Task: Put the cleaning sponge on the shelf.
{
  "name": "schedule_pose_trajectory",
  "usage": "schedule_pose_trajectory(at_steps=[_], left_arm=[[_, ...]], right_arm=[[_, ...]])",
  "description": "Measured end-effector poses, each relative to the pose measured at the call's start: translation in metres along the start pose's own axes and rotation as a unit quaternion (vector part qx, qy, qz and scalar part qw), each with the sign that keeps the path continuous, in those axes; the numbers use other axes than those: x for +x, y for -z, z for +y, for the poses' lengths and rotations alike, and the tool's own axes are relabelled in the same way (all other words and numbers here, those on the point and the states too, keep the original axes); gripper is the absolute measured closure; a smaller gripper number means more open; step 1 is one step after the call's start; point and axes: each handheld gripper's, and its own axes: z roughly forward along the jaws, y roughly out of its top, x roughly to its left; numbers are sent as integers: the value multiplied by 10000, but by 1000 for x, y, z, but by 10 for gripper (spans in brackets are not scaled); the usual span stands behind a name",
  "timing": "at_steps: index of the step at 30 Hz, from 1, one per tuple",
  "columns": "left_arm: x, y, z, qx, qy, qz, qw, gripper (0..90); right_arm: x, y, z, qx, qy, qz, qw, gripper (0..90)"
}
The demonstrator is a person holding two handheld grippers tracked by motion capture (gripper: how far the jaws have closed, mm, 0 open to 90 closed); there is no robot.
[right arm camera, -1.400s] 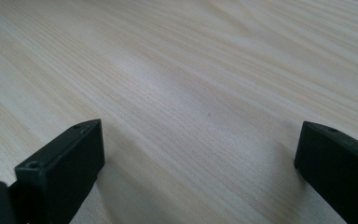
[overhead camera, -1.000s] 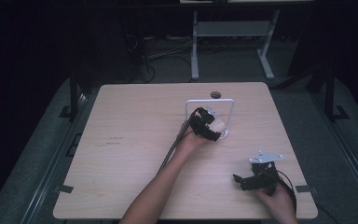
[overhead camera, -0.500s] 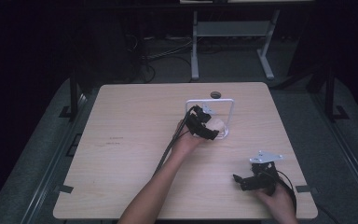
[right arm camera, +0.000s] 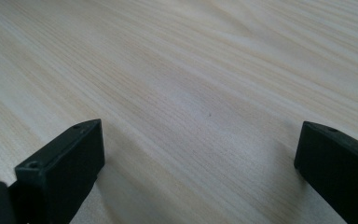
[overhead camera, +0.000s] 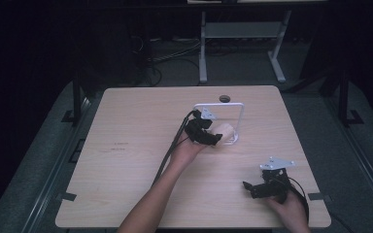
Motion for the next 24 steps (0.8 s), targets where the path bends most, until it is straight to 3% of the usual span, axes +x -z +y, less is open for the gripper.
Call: schedule_pose_trajectory(at_steps=[9, 11, 16, 24], left_arm=[[-4, 4, -9, 144, 59, -686, 9975, 895], [-6, 1, -11, 279, 13, -802, 9964, 898], [-16, -11, -16, 292, -3, -904, 9955, 898], [-24, -25, -19, 350, -16, -920, 9951, 897]], right_arm=[[0, 0, 0, 1, 17, -13, 10000, 13], [0, 0, 0, 4, 10, -9, 10000, 13], [0, 0, 0, 6, 14, -8, 10000, 13], [0, 0, 0, -1, 8, -3, 10000, 13]])
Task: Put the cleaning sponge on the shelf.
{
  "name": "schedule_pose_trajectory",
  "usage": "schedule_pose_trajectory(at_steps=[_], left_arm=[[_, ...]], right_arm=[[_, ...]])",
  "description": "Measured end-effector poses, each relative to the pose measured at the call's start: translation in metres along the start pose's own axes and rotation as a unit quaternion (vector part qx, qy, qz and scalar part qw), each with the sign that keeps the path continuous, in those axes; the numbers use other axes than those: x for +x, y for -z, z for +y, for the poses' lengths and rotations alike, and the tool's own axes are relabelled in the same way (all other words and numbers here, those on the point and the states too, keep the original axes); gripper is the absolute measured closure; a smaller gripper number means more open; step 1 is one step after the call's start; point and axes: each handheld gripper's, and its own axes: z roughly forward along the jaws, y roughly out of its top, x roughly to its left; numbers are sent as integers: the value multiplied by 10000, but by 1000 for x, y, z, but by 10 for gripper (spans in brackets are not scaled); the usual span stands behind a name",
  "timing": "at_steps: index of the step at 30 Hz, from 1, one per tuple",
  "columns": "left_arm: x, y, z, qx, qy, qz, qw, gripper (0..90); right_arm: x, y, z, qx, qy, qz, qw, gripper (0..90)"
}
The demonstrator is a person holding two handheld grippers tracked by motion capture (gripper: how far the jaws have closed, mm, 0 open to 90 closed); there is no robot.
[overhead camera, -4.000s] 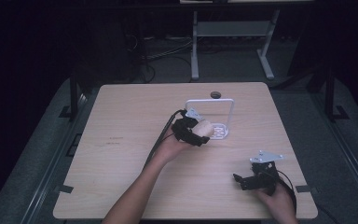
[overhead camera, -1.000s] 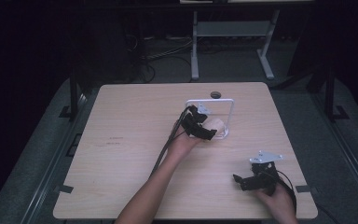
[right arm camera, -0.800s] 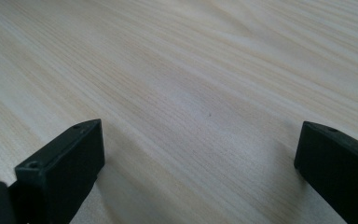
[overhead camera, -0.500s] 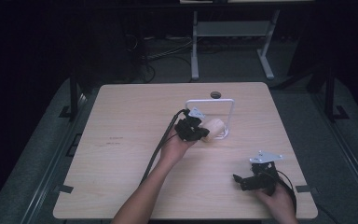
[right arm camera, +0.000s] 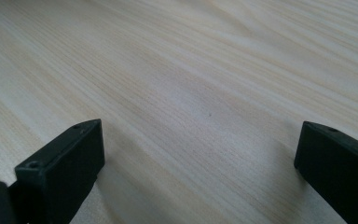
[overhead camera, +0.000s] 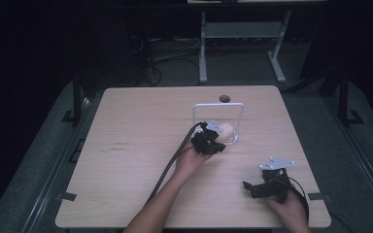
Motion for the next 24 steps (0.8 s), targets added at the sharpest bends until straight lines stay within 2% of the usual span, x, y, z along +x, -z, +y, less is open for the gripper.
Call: schedule_pose_trajectory(at_steps=[5, 10, 24], left_arm=[[1, -4, 0, 20, 72, 6, 10000, 897], [4, -5, -1, 84, 58, 52, 9999, 896], [15, -1, -5, 92, 155, 349, 9992, 897]], right_arm=[[0, 0, 0, -1, -1, -1, 10000, 13], [0, 0, 0, -1, -1, 0, 10000, 13], [0, 0, 0, 0, -1, -1, 10000, 13]])
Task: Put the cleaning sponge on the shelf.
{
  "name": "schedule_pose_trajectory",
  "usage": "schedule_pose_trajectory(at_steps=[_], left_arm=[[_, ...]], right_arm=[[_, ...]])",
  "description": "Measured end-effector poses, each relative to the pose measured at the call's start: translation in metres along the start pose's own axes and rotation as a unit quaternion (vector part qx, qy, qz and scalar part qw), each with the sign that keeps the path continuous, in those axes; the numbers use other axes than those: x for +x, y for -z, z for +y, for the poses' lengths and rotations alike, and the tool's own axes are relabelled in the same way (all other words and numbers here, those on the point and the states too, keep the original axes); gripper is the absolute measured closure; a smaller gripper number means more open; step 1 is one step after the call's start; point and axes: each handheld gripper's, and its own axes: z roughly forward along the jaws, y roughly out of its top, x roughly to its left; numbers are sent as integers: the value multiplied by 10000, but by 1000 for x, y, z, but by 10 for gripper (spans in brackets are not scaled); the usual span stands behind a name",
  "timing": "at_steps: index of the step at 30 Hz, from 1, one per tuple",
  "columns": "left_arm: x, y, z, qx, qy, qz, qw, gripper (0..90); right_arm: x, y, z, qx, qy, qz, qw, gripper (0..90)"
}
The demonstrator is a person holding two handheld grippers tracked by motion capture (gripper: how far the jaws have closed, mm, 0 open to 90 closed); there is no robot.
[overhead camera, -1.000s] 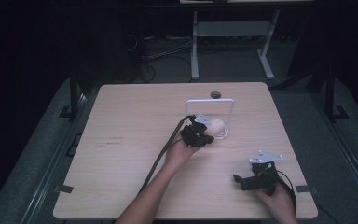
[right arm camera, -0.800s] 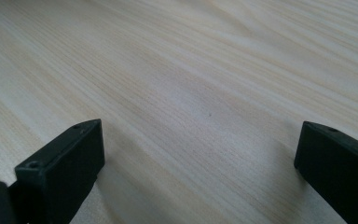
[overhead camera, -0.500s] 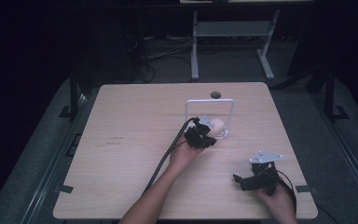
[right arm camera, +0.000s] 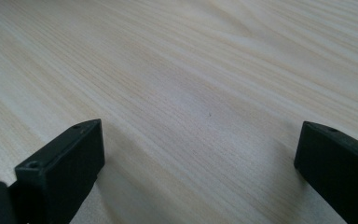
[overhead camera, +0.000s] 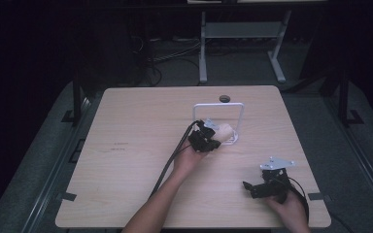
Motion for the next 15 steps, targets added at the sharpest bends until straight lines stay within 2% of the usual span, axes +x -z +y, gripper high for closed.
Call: schedule_pose_trajectory(at_steps=[9, 15], left_arm=[[11, 4, -5, 78, 56, 204, 9997, 896], [16, 6, -9, 123, 107, 264, 9995, 897]], right_arm=[[0, 0, 0, 4, 10, -10, 10000, 13], [0, 0, 0, 4, 8, -9, 10000, 13]])
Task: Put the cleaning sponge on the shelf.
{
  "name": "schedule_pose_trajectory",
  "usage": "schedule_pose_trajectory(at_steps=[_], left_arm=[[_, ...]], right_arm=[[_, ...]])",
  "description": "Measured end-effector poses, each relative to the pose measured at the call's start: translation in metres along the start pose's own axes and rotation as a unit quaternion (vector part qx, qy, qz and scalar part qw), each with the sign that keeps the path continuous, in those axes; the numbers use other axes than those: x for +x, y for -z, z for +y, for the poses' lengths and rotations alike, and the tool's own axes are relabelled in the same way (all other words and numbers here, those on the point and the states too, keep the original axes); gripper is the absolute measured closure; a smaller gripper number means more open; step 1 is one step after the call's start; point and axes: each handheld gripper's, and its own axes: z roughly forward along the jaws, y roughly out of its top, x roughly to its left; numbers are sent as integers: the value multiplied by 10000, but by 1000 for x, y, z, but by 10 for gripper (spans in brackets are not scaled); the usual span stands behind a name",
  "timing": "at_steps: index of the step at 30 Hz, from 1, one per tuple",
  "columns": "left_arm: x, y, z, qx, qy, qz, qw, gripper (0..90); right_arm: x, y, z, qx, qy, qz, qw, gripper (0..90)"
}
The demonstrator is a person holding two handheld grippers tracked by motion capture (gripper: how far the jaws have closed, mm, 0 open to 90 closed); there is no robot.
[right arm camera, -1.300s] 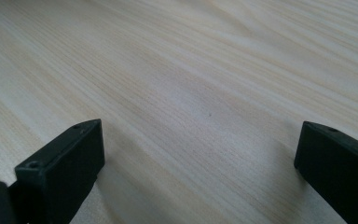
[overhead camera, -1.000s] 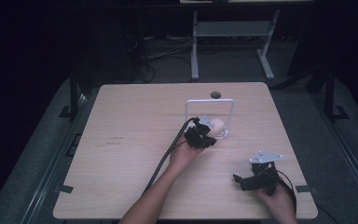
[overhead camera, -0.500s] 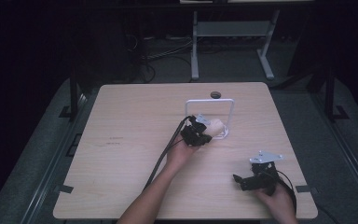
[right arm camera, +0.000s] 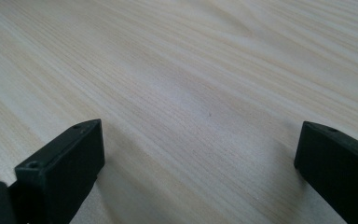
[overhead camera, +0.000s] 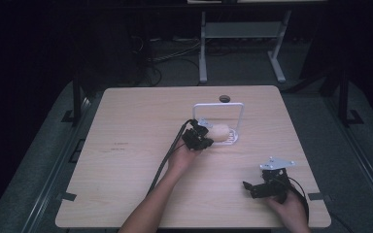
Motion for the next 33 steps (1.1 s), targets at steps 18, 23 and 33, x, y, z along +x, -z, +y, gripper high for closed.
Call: schedule_pose_trajectory(at_steps=[18, 23, 33], left_arm=[[1, 24, -15, 45, -166, -23, 9998, 659], [5, 37, -25, 27, -135, 19, 9999, 513], [9, 58, -43, -102, -125, 22, 9999, 318]], right_arm=[[0, 0, 0, 0, 2, 0, 10000, 13], [0, 0, 0, 1, 5, -3, 10000, 13], [0, 0, 0, 0, 4, -5, 10000, 13]])
